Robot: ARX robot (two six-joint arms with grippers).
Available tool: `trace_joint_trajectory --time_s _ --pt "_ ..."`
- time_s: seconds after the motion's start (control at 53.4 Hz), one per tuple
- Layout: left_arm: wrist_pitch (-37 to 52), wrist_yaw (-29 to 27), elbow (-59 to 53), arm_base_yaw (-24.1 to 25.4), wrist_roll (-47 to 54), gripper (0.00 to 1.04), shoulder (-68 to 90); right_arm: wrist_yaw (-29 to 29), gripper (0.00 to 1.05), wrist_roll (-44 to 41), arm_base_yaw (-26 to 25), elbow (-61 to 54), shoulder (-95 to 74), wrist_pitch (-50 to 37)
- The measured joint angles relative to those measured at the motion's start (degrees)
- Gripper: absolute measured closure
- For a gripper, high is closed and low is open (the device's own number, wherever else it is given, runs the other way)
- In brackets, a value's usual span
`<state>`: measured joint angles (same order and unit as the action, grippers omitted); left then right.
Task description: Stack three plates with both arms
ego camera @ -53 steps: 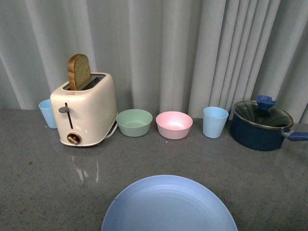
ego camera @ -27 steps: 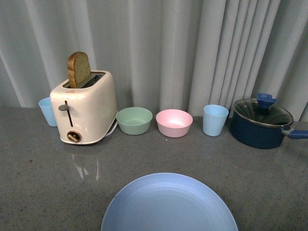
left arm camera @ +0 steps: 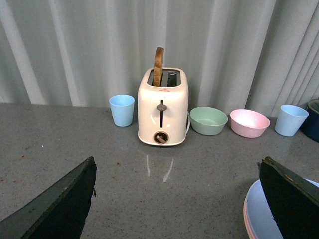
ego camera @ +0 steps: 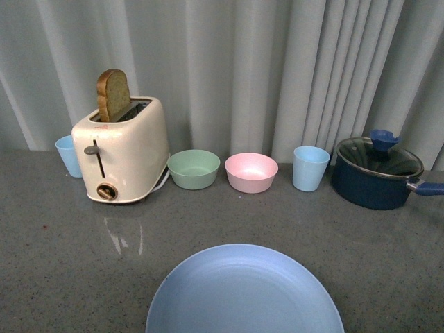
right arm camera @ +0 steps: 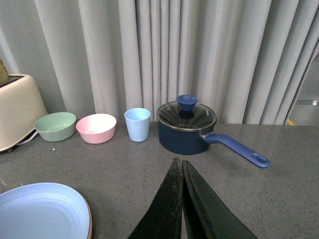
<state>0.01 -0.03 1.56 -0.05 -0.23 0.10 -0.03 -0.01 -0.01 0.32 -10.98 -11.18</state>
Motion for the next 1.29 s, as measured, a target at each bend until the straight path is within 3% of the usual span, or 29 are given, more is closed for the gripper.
trace_joint_trajectory --time_s 0.094,0.169,0.356,0.937,1.293 --pt "0.0 0.0 0.0 0.0 0.0 0.07 0.0 0.0 1.02 0.0 0.0 0.0 1.2 1.2" --pt "0.0 0.0 0.0 0.0 0.0 0.07 0.0 0.0 1.02 0.0 0.0 0.0 8.7 10.6" --pt "0.0 0.0 0.0 0.0 0.0 0.07 0.0 0.0 1.01 0.0 0.0 0.0 10.7 11.1" --pt "0.0 0.0 0.0 0.0 0.0 0.07 0.0 0.0 0.05 0.0 0.0 0.0 10.7 11.1" --pt "0.0 0.0 0.0 0.0 0.0 0.07 0.0 0.0 0.07 0.0 0.0 0.0 10.7 11.1"
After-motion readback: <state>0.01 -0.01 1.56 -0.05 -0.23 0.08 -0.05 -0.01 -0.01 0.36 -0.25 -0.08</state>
